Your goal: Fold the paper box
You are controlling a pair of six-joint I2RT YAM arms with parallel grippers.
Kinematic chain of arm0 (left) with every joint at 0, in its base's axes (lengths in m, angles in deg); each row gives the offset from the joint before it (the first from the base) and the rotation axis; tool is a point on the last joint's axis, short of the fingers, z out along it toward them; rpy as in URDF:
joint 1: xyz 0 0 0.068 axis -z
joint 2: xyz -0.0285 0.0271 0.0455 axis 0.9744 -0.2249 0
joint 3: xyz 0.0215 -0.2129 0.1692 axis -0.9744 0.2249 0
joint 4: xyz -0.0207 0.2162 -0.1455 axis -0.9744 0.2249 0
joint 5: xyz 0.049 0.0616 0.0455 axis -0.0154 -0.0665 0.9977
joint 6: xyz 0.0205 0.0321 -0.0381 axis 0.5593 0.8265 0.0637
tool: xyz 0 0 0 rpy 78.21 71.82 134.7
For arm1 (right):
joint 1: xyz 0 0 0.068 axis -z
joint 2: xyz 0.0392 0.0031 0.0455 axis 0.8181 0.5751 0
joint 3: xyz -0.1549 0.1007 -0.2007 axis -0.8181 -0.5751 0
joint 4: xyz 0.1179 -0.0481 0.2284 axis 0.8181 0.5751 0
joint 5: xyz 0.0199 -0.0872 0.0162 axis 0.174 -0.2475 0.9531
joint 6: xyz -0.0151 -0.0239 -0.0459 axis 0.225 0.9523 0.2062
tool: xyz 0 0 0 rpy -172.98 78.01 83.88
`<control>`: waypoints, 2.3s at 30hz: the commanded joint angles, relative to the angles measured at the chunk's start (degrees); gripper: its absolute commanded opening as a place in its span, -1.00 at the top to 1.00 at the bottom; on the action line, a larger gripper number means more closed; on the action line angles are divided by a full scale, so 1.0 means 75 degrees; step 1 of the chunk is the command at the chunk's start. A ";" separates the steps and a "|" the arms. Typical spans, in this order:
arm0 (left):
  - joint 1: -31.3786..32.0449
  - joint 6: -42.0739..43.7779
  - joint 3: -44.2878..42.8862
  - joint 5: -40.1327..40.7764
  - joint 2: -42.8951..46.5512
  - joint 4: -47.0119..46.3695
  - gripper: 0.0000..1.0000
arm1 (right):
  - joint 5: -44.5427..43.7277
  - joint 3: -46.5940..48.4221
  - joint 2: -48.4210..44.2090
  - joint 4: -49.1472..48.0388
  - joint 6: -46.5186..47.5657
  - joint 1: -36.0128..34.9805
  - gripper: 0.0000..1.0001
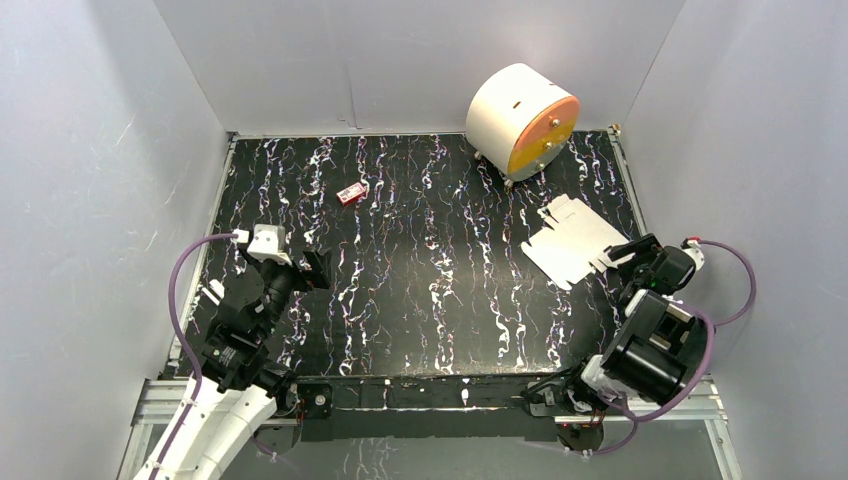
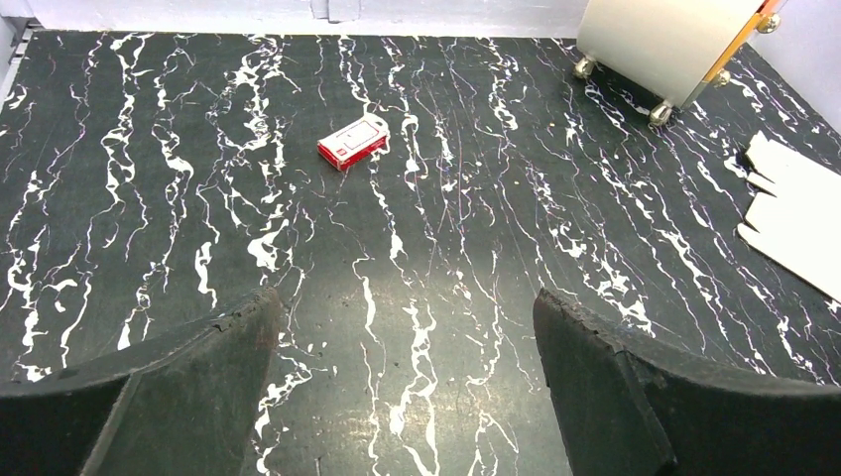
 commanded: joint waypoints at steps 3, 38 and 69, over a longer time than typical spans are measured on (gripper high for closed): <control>0.0037 0.0221 0.0062 -0.0497 -0.0029 -0.0283 -0.91 | 0.0162 0.0034 0.0923 -0.1597 -0.0735 0.0134 -0.54; 0.0037 0.0178 0.0064 -0.0793 0.0147 -0.0270 -0.91 | 0.2572 -0.0586 -0.0235 -0.1084 -0.0715 -0.0215 1.00; 0.0037 -0.3082 -0.0207 -0.2795 -0.4264 -0.1081 -0.87 | 0.2014 -0.1225 0.0156 -0.2370 -0.1776 -0.6156 1.00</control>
